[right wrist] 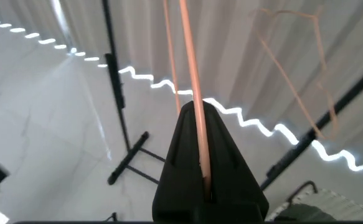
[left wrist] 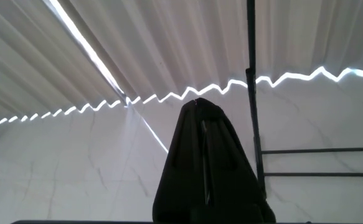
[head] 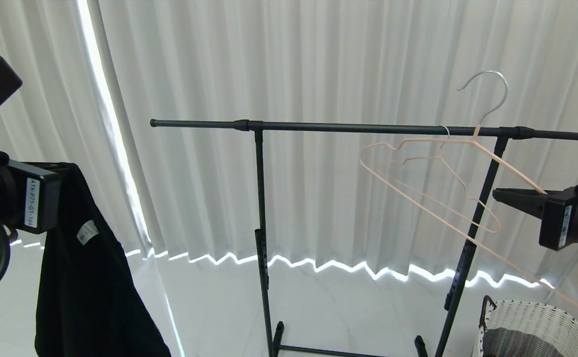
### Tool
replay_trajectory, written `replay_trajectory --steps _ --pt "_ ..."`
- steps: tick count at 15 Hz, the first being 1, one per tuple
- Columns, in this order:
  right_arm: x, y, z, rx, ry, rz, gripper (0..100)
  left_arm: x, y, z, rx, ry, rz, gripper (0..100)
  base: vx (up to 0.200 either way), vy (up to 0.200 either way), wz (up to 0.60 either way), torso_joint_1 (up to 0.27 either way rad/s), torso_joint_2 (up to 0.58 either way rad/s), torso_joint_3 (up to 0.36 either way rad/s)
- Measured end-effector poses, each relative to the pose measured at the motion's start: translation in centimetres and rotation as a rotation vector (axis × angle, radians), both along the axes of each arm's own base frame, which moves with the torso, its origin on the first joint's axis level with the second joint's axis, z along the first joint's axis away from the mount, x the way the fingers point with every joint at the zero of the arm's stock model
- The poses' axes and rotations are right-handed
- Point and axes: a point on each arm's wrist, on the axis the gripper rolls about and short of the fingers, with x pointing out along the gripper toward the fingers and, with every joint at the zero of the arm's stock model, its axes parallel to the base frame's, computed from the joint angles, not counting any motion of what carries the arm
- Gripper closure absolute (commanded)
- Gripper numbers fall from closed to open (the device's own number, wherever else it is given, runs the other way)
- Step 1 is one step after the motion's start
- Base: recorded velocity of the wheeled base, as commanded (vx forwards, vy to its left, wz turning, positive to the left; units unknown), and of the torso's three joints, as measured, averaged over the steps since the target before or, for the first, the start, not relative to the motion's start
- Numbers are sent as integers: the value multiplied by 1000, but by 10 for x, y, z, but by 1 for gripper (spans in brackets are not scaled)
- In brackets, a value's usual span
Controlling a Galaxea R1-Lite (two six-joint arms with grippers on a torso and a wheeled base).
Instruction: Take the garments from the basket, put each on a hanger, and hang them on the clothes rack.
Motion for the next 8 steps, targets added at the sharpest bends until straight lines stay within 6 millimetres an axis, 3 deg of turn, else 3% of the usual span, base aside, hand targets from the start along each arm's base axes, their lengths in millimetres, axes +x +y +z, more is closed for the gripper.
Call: replay_trajectory --steps 4,8 --pt "-10 12 -15 65 90 87 100 21 -10 -4 11 42 0 100 0 0 0 0 0 0" --pt "-27 27 -24 150 106 197 100 62 -28 -1 -48 65 49 100 0 0 0 0 0 0"
